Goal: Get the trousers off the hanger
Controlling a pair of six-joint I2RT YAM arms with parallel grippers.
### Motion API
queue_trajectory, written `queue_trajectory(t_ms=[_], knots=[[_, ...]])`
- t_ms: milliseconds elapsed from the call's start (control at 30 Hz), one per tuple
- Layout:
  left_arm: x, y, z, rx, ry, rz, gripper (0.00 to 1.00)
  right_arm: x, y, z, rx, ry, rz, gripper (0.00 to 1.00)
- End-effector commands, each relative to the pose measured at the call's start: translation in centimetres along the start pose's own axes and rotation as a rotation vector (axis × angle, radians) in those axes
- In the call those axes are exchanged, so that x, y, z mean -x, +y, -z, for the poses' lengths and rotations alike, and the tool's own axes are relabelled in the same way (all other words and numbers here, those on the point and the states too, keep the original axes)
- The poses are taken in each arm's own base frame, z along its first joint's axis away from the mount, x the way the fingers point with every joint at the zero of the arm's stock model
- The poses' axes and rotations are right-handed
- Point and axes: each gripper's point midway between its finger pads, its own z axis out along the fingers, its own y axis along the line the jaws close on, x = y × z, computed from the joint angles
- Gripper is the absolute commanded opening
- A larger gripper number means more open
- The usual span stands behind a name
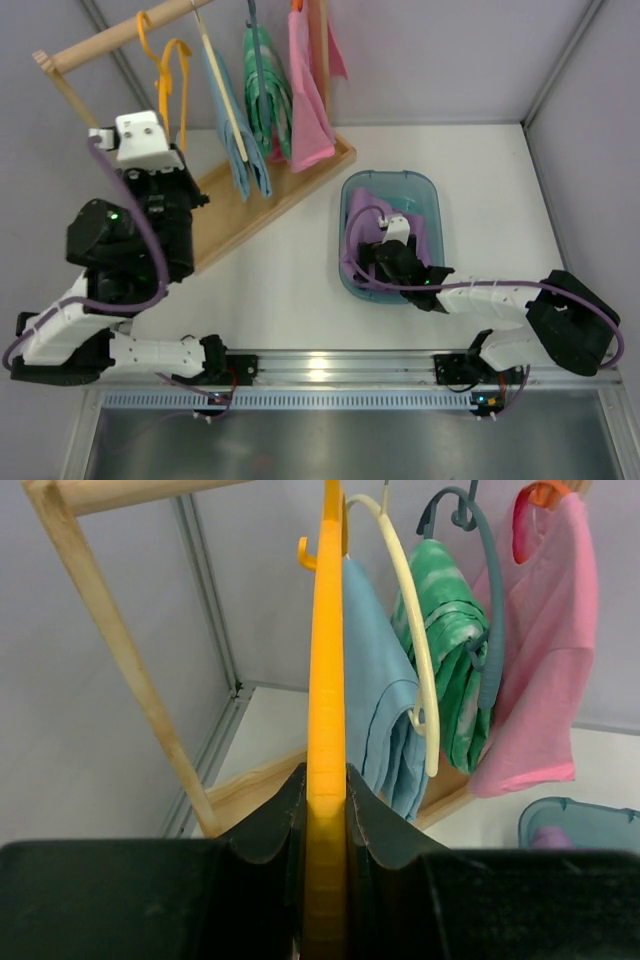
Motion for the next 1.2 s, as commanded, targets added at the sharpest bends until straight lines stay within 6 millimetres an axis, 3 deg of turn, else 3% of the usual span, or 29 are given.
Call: queue_trajectory(t_ms=[0, 33, 133, 400, 433, 500, 533, 733, 833, 967, 1100, 1167], knots=[[-1.2, -1.9, -1.1, 0.158, 0.035, 0.002, 0.00, 1.0, 1.2, 0.0, 0.054, -0.030, -0.043, 0.97], [-1.2, -1.3, -2.5, 0.247, 0.023, -0.014, 0.00, 0.9, 1.2, 0.0, 0.057, -0.027, -0.042, 0.97], [-0.8, -0.6, -4.4, 0.328, -0.003, -0.010, 0.00, 0.7, 1.1, 0.2, 0.064, -0.030, -0.040, 0.97], [-0.9, -1.5, -8.2, 0.401, -0.029, -0.053, 0.00, 1.4, 1.4, 0.4, 0.079, -0.045, -0.034, 0.98], [-1.2, -0.6, -9.0, 0.441, -0.024, -0.073, 0.00, 1.4, 1.5, 0.4, 0.082, -0.045, -0.035, 0.98], [-0.9, -0.7, -10.6, 0.434, -0.047, -0.018, 0.00, 1.3, 1.6, 0.4, 0.087, -0.041, -0.029, 0.98], [-1.3, 0.7, -11.4, 0.473, -0.035, -0.039, 0.00, 1.3, 1.5, 0.4, 0.085, -0.040, -0.029, 0.98], [-0.7, 2.7, -14.3, 0.494, -0.069, -0.024, 0.00, 1.2, 1.2, 0.4, 0.074, -0.038, -0.021, 0.98], [-2.0, 3.4, -16.2, 0.483, -0.027, -0.036, 0.00, 1.4, 1.3, 0.4, 0.076, -0.040, -0.021, 0.98], [-3.8, 4.8, -16.4, 0.479, -0.009, -0.004, 0.00, 1.2, 1.3, 0.2, 0.067, -0.034, -0.014, 0.98], [-6.2, 6.1, -15.2, 0.456, 0.009, 0.040, 0.00, 1.1, 1.5, 0.0, 0.073, -0.029, -0.010, 0.98], [-6.3, 6.5, -14.4, 0.438, 0.005, 0.048, 0.00, 1.3, 1.6, 0.0, 0.079, -0.034, -0.013, 0.98]])
